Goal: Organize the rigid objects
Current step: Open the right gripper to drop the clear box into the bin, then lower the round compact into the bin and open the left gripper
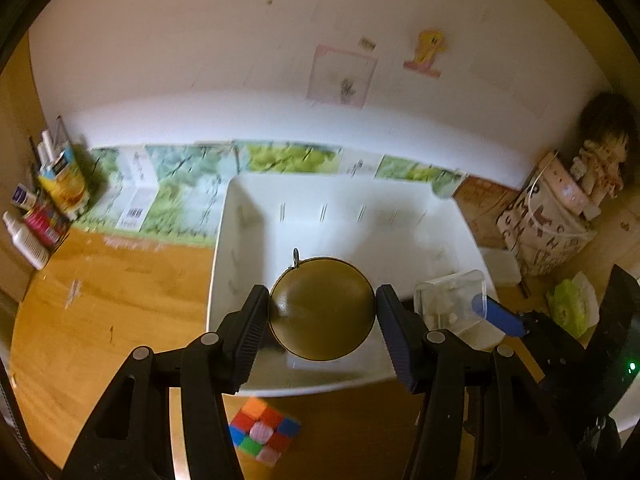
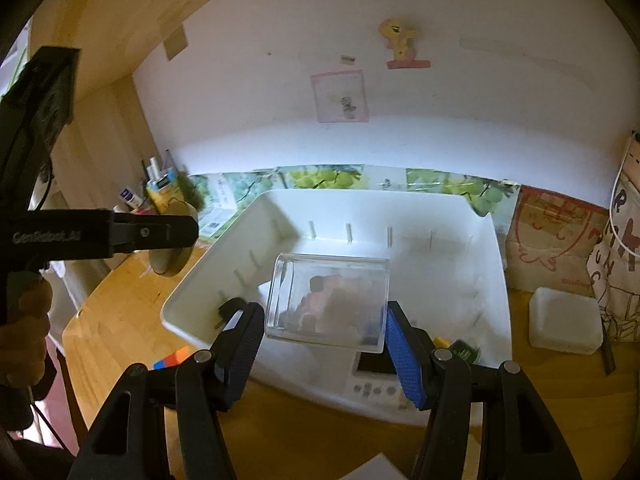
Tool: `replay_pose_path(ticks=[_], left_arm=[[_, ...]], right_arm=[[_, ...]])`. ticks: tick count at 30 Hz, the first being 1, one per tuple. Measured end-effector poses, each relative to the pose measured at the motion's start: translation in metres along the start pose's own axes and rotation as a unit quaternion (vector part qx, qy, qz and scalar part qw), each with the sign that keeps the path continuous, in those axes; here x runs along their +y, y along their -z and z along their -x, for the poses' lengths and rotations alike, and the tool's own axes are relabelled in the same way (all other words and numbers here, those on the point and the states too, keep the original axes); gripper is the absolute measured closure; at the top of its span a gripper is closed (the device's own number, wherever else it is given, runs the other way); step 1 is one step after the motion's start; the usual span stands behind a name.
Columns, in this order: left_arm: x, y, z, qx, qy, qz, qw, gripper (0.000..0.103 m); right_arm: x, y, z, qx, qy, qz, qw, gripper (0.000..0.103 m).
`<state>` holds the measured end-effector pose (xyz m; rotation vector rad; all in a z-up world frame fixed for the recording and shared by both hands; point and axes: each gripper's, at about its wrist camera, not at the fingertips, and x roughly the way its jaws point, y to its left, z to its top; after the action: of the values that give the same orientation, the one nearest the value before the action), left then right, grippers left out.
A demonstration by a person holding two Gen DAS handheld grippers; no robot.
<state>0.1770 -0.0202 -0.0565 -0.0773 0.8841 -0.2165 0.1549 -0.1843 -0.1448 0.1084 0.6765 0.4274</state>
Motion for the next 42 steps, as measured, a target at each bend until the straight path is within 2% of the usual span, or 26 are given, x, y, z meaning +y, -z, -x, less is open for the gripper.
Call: replay_pose_path(ticks=[12, 24, 25, 26, 29, 42], left_arm=[[-0.003, -0.019, -0.022, -0.041, 0.034, -0.007, 0.9986, 0.044], [-0.004, -0.021, -0.030, -0.036, 0.034, 0.004, 0.9988, 0.043], [-0.003, -0.021, -0.031, -0.033, 0.035, 0.006, 0.9988, 0.041], [-0.003, -0.021, -0.031, -0.030, 0.036, 0.007, 0.9989, 0.034], [-0.002, -0.020, -0.024, -0.046, 0.034, 0.013, 0.9983, 0.024], [-0.006, -0.014, 0.011, -0.085, -0.005, 0.013, 0.9962, 0.022]], right_arm=[[-0.028, -0.027, -0.016, -0.009, 0.038, -0.026, 0.999, 0.042], [-0.034, -0.029, -0.021, 0.006, 0.053, -0.029, 0.998, 0.039], [-0.034, -0.029, -0.021, 0.009, 0.054, -0.030, 0.998, 0.037], [-0.034, -0.029, -0.021, 0.009, 0.055, -0.031, 0.998, 0.034], [-0.036, -0.030, -0.017, 0.006, 0.050, -0.038, 0.998, 0.030], [-0.044, -0.029, 0.014, -0.006, 0.060, -0.071, 0.996, 0.023]])
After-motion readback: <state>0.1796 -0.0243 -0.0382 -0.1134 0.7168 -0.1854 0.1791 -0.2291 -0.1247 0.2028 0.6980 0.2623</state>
